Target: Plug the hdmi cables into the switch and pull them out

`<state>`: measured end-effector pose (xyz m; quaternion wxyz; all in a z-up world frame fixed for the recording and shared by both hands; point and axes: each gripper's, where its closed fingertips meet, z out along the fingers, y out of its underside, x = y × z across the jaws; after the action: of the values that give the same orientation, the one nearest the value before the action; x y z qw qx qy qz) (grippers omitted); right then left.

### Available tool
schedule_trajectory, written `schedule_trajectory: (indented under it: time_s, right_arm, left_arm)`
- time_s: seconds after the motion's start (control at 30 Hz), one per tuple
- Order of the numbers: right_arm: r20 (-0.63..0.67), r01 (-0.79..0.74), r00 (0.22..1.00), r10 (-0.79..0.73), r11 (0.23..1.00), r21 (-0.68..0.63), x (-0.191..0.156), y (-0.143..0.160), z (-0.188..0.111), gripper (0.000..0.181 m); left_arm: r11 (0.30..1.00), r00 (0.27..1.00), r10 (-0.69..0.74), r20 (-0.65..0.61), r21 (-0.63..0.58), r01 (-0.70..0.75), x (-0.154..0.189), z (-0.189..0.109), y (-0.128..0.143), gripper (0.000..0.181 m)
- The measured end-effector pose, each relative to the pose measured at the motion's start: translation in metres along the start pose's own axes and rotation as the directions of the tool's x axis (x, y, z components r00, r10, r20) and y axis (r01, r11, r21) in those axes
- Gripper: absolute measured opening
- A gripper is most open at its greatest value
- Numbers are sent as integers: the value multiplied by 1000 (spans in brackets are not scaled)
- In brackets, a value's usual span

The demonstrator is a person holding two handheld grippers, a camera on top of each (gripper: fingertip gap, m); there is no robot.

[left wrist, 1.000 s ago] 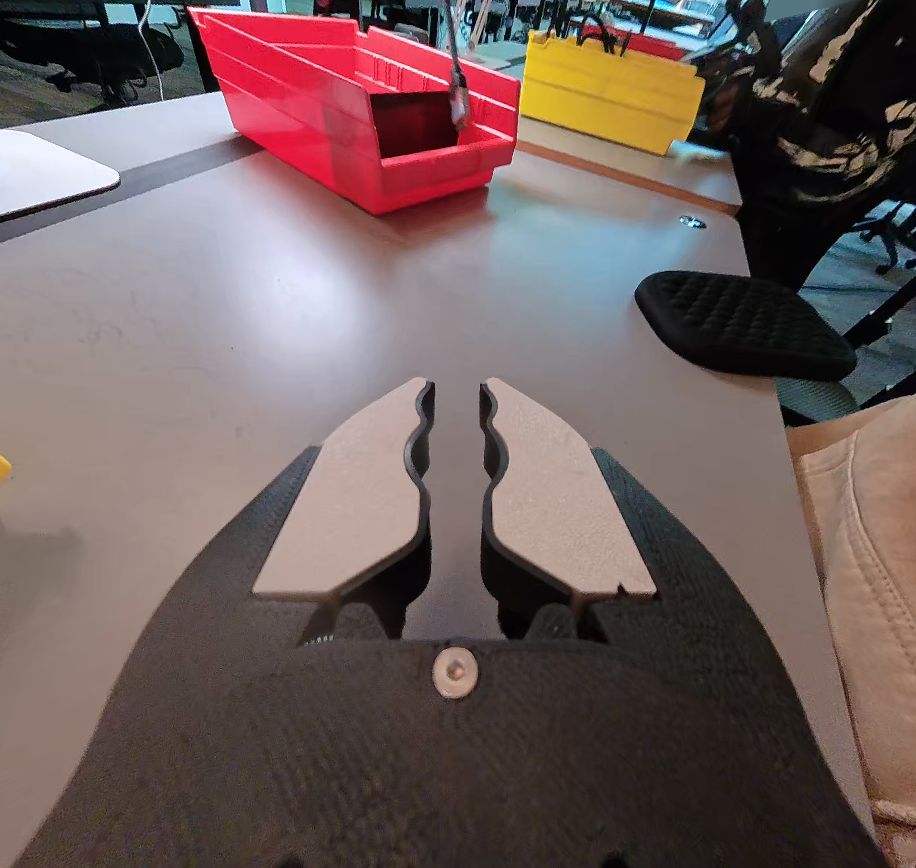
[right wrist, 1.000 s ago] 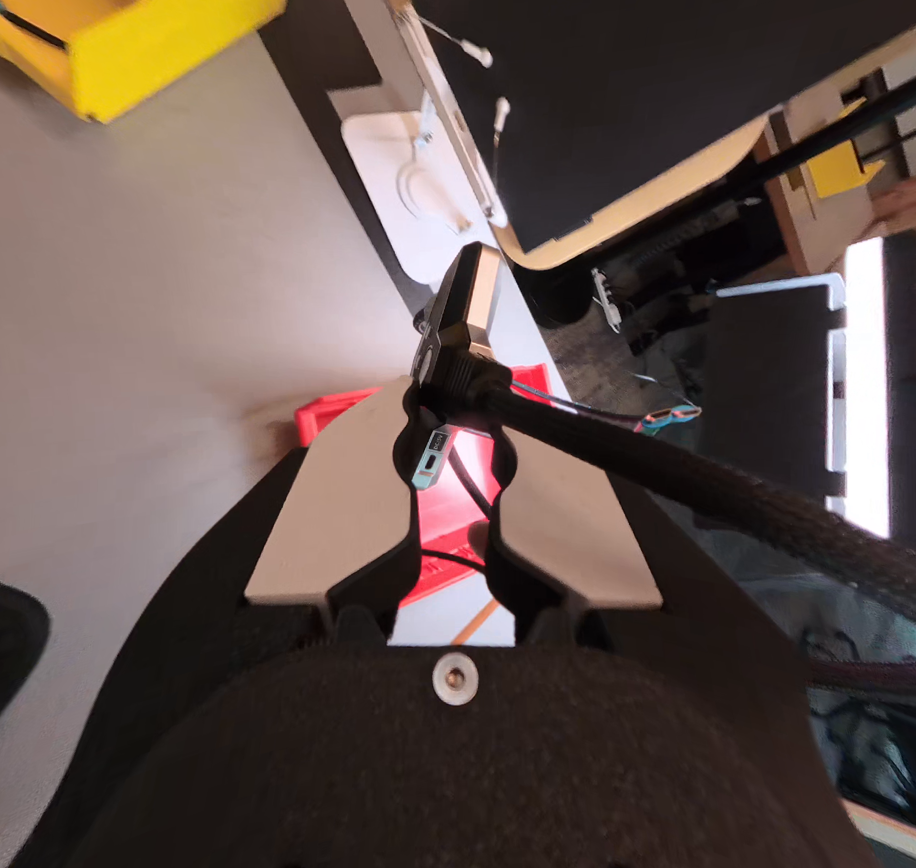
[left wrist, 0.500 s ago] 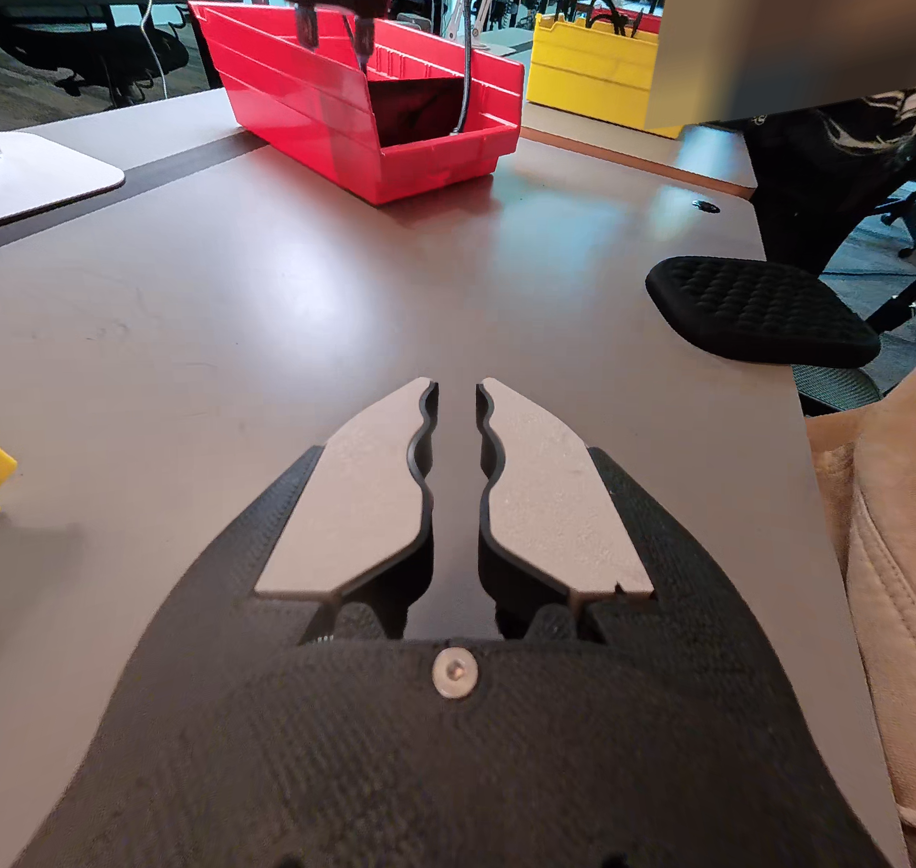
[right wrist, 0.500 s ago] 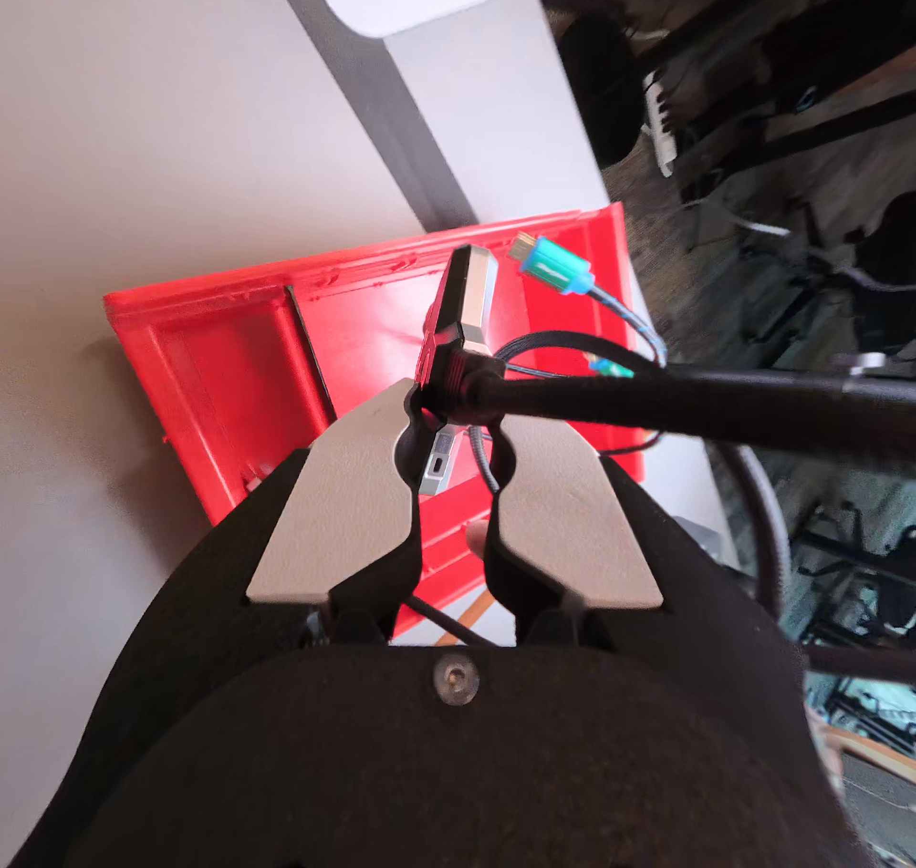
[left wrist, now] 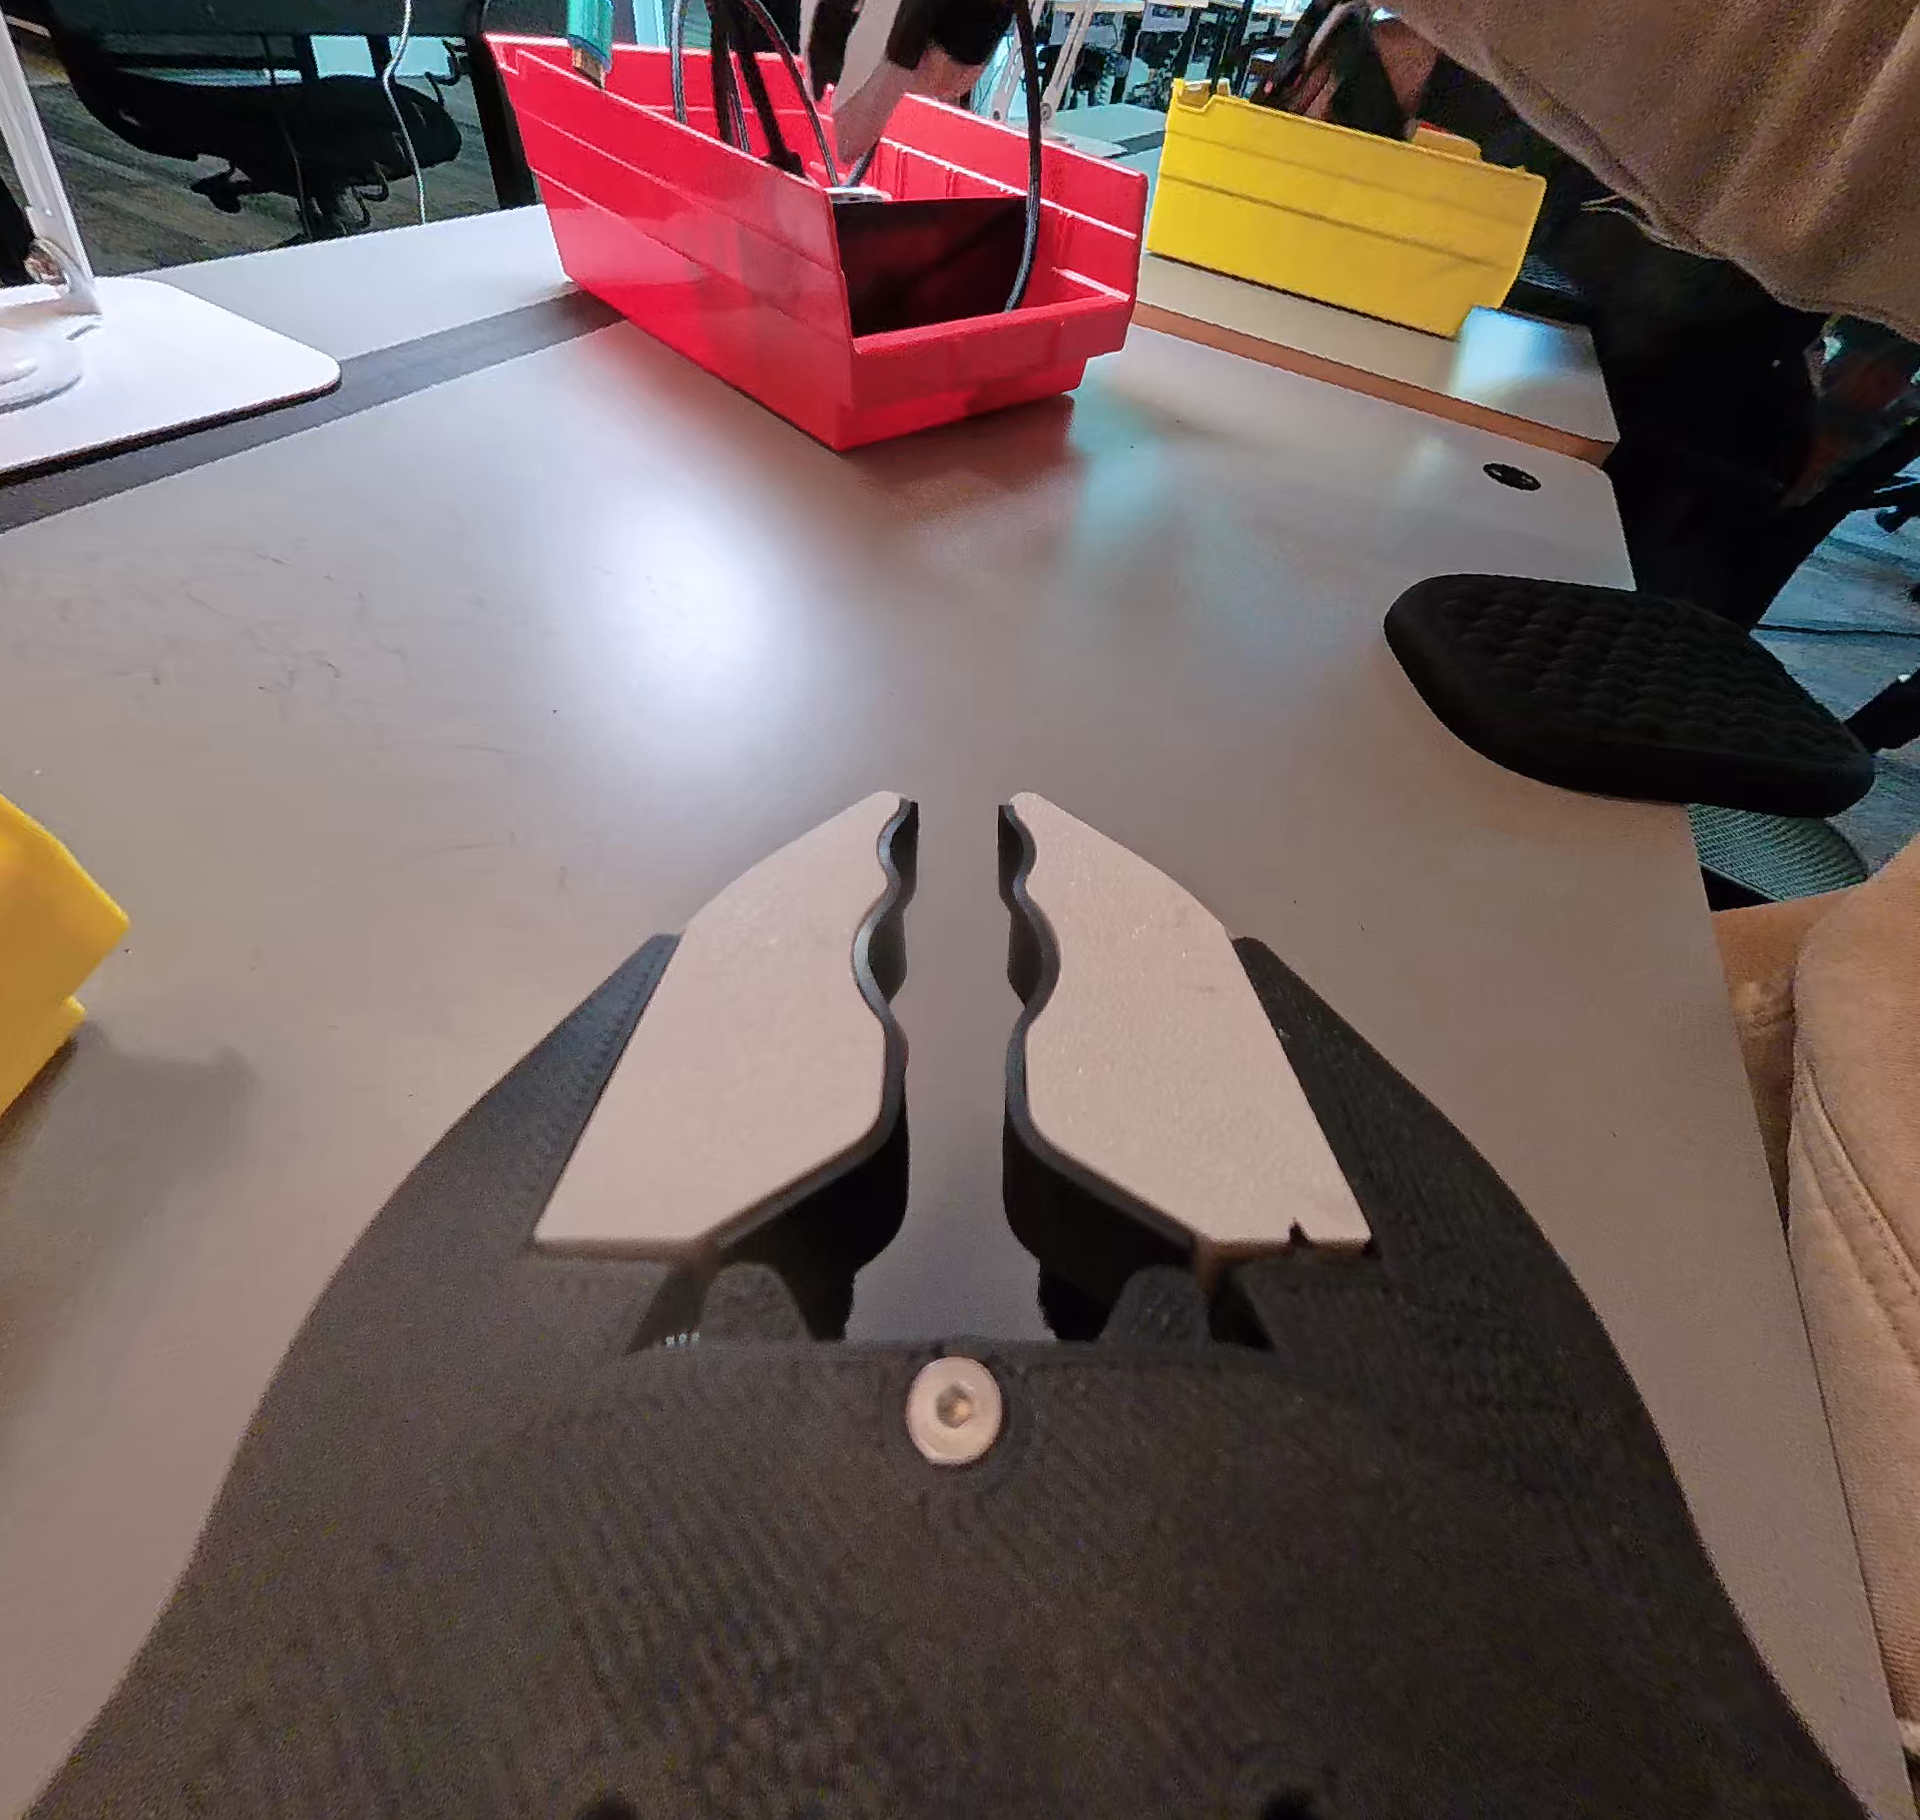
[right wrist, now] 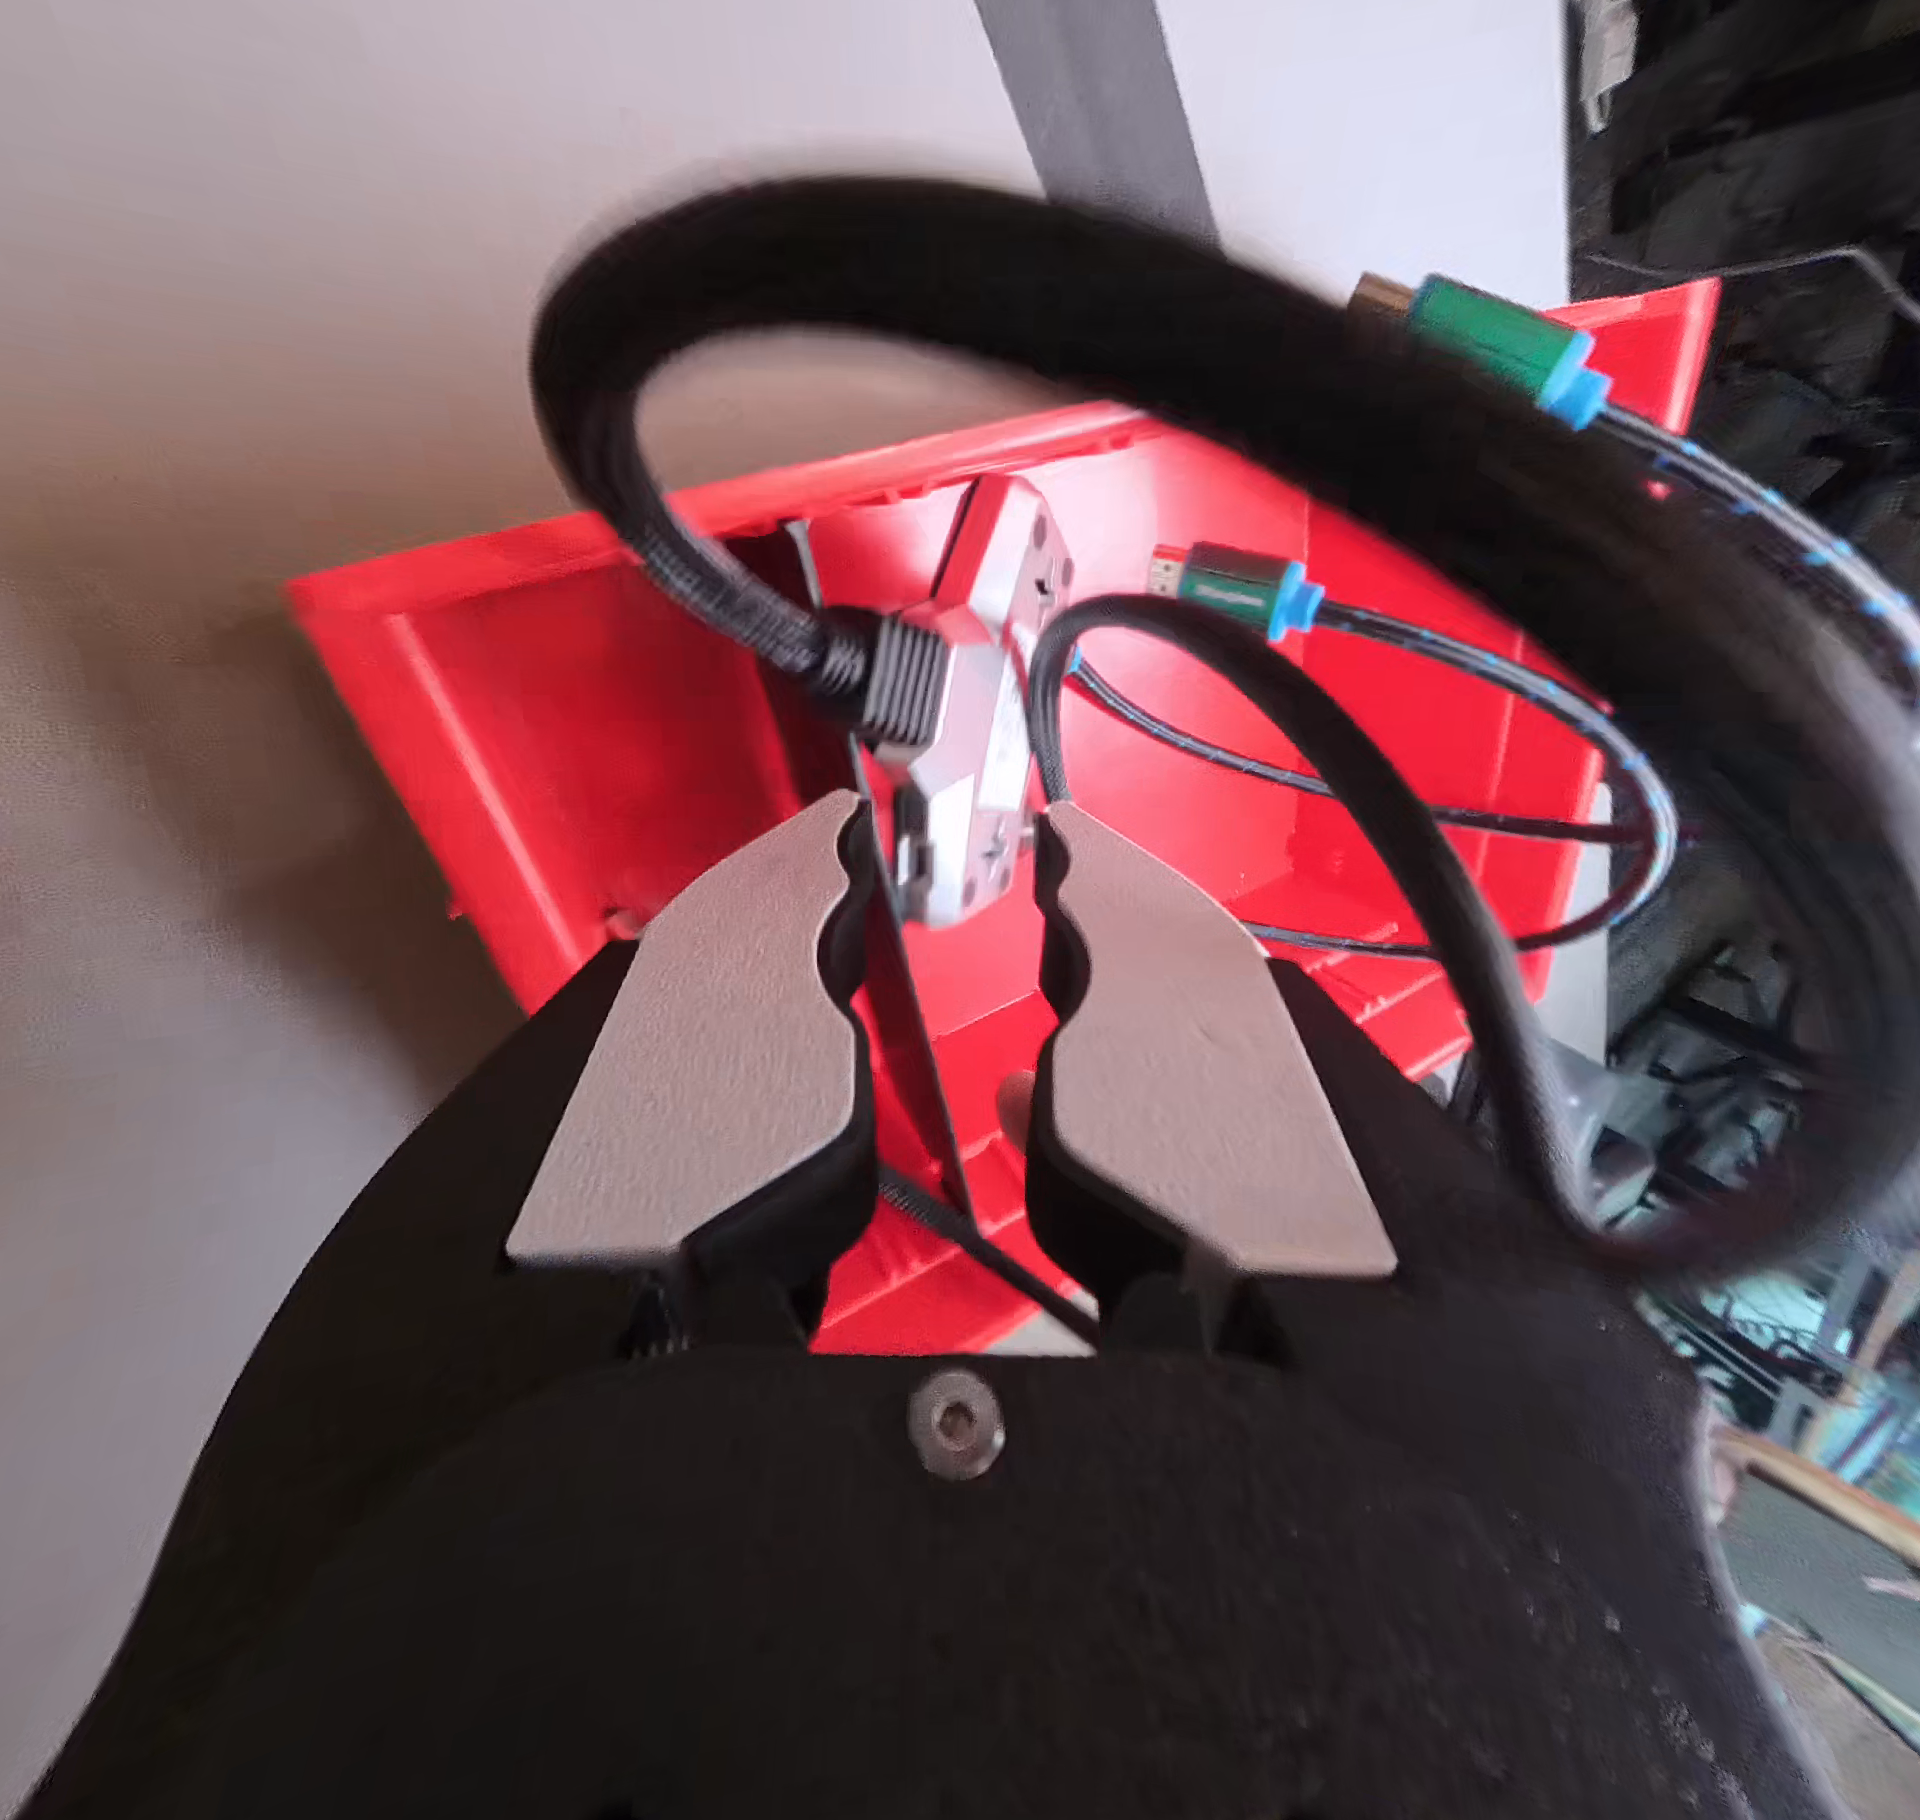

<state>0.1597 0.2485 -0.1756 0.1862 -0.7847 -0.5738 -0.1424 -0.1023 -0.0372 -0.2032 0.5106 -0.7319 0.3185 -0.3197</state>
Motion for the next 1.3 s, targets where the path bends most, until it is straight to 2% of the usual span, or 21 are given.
schedule_trajectory:
  time_s: [0.13,0.27,0.37,0.43,0.53,0.6,0.67,0.7,0.83,0.93,1.03,1.17,1.27,1.3]
  right_arm:
    - [34,-27,999,26,999,39,-24,14,-35,31]
    - [-43,-17,999,17,1000,-2,-23,57,-54,29]
    - [-88,-173,981,174,985,25,-3,89,-61,26]
    - [-141,-311,937,320,947,81,20,108,-64,28]
    - [-110,-453,876,470,879,151,39,125,-50,41]
    - [-46,-489,863,503,855,173,40,125,-31,39]
    - [-55,-450,883,466,875,181,46,123,-21,11]
    - [-63,-411,902,427,895,175,48,120,-23,11]
    - [-160,-339,906,392,898,281,85,88,-65,8]
    - [-237,-308,878,416,870,385,121,62,-96,7]
    - [-271,-273,859,433,838,473,143,38,-103,7]
    - [-377,-211,806,456,817,537,153,29,-74,7]
    - [-287,-309,847,448,853,421,131,45,-21,8]
    - [-292,-334,837,463,855,397,129,54,-12,10]
  left_arm:
    - [1000,1000,4,-1,3,-4,1,-1,-1,15]
    - [1000,1000,7,-4,7,-7,2,-1,-3,15]
    - [1000,1000,8,-4,5,-8,4,0,-2,15]
    - [1000,1000,11,-2,4,-11,4,0,-2,15]
    - [1000,1000,-5,-7,5,5,3,1,-2,14]
    - [1000,999,-31,-15,5,31,2,2,-2,14]
    - [999,999,-51,-20,8,51,0,1,-2,14]
    - [998,998,-60,-18,14,60,-1,1,-2,14]
    - [997,996,-83,-14,8,83,-6,1,0,14]
    - [997,997,-76,-15,-14,76,-6,4,4,14]
    - [998,998,-67,-12,-14,67,-5,4,4,14]
    - [998,998,-65,-6,2,65,-6,1,1,13]
    - [998,998,-64,-6,7,64,-6,0,0,13]
    - [998,998,-62,-1,9,62,-6,-1,0,13]
